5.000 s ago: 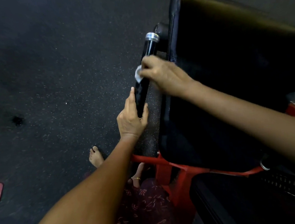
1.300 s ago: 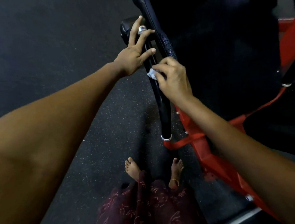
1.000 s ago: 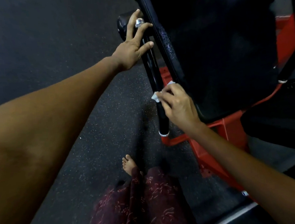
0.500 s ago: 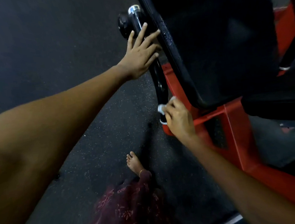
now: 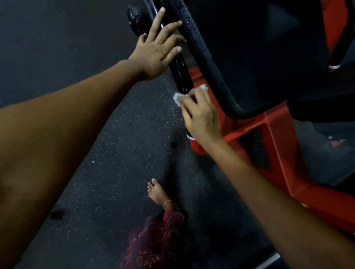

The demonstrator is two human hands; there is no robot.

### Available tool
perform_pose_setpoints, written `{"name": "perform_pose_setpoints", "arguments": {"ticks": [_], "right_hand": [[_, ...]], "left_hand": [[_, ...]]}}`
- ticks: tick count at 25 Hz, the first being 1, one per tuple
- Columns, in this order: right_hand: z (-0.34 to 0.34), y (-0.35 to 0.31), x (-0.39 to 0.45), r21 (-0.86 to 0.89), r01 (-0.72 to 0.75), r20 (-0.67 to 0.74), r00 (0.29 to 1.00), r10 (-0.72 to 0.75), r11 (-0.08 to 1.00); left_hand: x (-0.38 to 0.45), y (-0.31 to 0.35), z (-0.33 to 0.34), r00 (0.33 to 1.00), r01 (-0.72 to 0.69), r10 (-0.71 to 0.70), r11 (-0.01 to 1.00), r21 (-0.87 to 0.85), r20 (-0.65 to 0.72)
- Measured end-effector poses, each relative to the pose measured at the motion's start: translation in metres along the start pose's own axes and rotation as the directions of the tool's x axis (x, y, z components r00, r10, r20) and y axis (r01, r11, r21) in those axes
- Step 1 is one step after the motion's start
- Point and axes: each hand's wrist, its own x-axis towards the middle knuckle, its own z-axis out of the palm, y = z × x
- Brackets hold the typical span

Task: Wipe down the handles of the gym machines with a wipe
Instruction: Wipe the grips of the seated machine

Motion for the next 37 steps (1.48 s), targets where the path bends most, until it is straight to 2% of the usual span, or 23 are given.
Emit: {"name": "perform_pose_setpoints", "arguments": {"ticks": [2, 4, 8, 10, 14, 17, 18, 20, 23, 27, 30, 33, 35, 37], "right_hand": [[0.004, 0.005, -0.031, -0.025, 0.003, 0.085, 0.996, -0.001, 1.0], [0.003, 0.003, -0.046, -0.008, -0.041, 0.113, 0.993, 0.041, 0.999], [-0.012, -0.012, 0.005, 0.137, -0.132, -0.057, 0.988, 0.141, 0.982], [-0.017, -0.013, 0.035, 0.149, -0.159, -0.073, 0.982, 0.172, 0.976], [-0.007, 0.002, 0.004, 0.078, -0.131, 0.0, 0.991, 0.132, 0.988], [-0.001, 0.011, -0.064, 0.067, -0.257, 0.189, 0.952, 0.24, 0.964], [0.0, 0.009, -0.076, 0.105, -0.319, 0.205, 0.934, 0.294, 0.942], [0.002, 0.004, -0.064, 0.196, -0.38, 0.121, 0.924, 0.362, 0.904], [-0.002, -0.005, -0.009, 0.255, -0.363, -0.029, 0.924, 0.382, 0.896], [-0.01, 0.0, 0.005, 0.286, -0.322, -0.094, 0.928, 0.36, 0.903], [-0.015, -0.004, 0.02, 0.358, -0.329, -0.184, 0.892, 0.412, 0.874], [-0.01, -0.014, 0.046, 0.407, -0.294, -0.143, 0.915, 0.378, 0.865], [-0.006, -0.014, 0.041, 0.333, -0.236, -0.095, 0.955, 0.281, 0.913], [-0.008, -0.009, 0.033, 0.258, -0.21, -0.092, 0.966, 0.24, 0.943]], "left_hand": [[0.001, 0.003, -0.002, 1.0, 0.016, -0.016, 1.0, -0.003, 0.015], [0.002, 0.005, -0.003, 0.999, 0.038, -0.038, 0.999, -0.007, 0.037], [0.001, 0.004, -0.003, 0.999, 0.033, -0.032, 0.999, -0.009, 0.032], [0.0, 0.005, -0.003, 0.999, 0.029, -0.028, 1.0, -0.012, 0.024], [0.002, 0.007, -0.005, 0.995, 0.074, -0.07, 0.996, -0.054, 0.074], [0.003, 0.009, -0.007, 0.991, 0.093, -0.083, 0.992, -0.09, 0.108], [0.003, 0.008, -0.006, 0.991, 0.089, -0.079, 0.991, -0.098, 0.108], [0.003, 0.007, -0.004, 0.992, 0.084, -0.073, 0.991, -0.105, 0.102], [0.002, 0.008, -0.004, 0.993, 0.087, -0.078, 0.991, -0.103, 0.09], [0.003, 0.008, -0.006, 0.99, 0.101, -0.088, 0.989, -0.111, 0.114], [0.003, 0.009, -0.007, 0.988, 0.105, -0.091, 0.988, -0.113, 0.127], [0.003, 0.009, -0.006, 0.989, 0.106, -0.093, 0.988, -0.113, 0.117], [0.003, 0.009, -0.005, 0.989, 0.104, -0.09, 0.987, -0.123, 0.114], [0.004, 0.008, -0.004, 0.99, 0.102, -0.088, 0.986, -0.134, 0.108]]}}
